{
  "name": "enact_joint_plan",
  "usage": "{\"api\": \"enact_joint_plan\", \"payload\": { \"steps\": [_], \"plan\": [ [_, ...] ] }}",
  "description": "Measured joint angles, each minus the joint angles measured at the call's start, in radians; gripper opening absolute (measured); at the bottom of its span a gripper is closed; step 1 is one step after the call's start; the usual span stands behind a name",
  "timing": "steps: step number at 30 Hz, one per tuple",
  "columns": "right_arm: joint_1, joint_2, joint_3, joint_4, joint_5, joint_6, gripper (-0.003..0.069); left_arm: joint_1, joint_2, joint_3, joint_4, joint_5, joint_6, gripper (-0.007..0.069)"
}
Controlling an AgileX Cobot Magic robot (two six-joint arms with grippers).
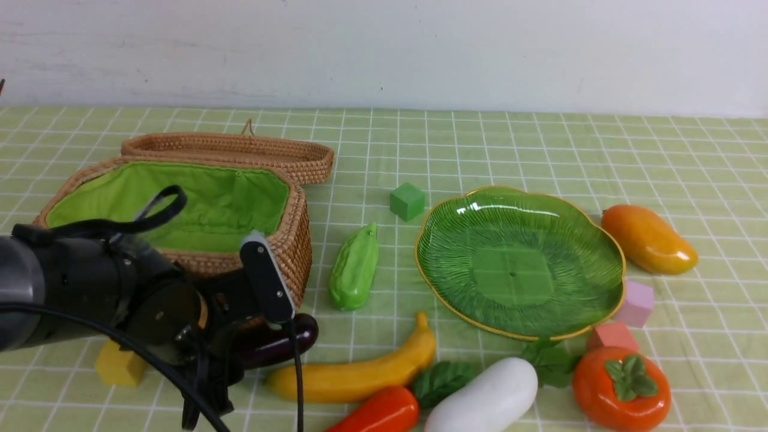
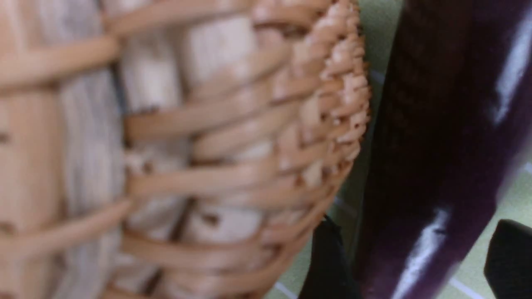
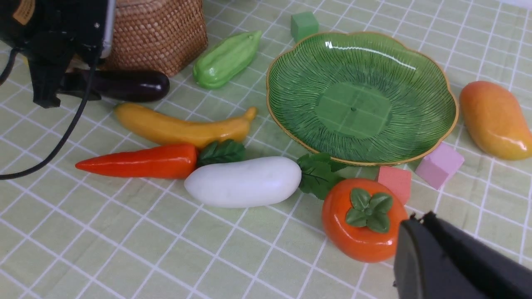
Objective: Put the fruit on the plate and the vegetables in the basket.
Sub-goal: Use the left arm to grab an eggplant and put it into the left basket
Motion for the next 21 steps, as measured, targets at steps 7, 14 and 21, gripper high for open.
{"api": "enact_joint_plan", "payload": {
  "steps": [7,14,21],
  "plan": [
    [0.000,0.000,0.000,0.001,-0.005,0.000,0.0005,0.000,0.035,-0.013,0.039,-0.017,-0.005,0.0326],
    [0.000,0.001,0.000,0.001,-0.004,0.000,0.0011,0.000,0.037,-0.016,0.047,-0.006,0.002,0.0285],
    [0.000,0.002,0.000,0.001,-0.004,0.000,0.0017,0.000,0.013,-0.014,0.035,0.025,0.005,0.0285]
  ]
}}
